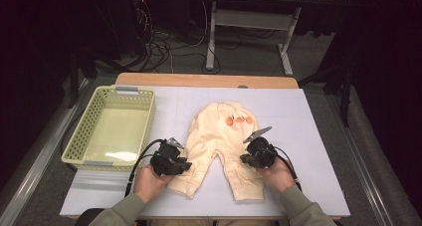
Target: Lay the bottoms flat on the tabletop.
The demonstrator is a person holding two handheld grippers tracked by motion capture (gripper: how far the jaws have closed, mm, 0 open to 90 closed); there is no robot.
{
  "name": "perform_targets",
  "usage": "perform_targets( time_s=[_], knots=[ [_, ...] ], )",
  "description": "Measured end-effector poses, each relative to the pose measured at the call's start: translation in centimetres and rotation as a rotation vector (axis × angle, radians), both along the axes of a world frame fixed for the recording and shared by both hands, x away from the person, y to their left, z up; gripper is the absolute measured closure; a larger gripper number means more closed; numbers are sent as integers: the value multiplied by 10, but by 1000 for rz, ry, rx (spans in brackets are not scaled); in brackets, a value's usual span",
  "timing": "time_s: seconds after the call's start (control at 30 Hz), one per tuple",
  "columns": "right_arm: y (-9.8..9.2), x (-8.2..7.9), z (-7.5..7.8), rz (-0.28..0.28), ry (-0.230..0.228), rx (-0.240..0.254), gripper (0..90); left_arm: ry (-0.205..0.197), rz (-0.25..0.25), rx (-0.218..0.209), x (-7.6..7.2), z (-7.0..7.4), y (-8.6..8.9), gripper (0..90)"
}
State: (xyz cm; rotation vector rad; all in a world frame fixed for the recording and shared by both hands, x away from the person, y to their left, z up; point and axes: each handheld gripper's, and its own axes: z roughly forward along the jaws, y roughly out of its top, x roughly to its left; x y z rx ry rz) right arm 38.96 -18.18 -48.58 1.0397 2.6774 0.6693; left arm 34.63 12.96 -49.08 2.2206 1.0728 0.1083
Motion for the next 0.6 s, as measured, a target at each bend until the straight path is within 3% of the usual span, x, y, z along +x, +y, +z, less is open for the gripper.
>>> perform_targets(
  time_s=[0.1,0.27,0.47,0.6],
  knots=[
    [-1,-2,0,-1,5,4,900,10,-2,2,2,-2,-2,794],
    [-3,-5,1,2,14,8,889,55,-34,1,6,-7,-7,785],
    [-5,-10,0,-2,19,24,776,69,-91,35,2,-7,-16,607],
    [-8,-14,-1,6,23,40,712,86,-161,36,-9,-4,-25,567]
  ],
)
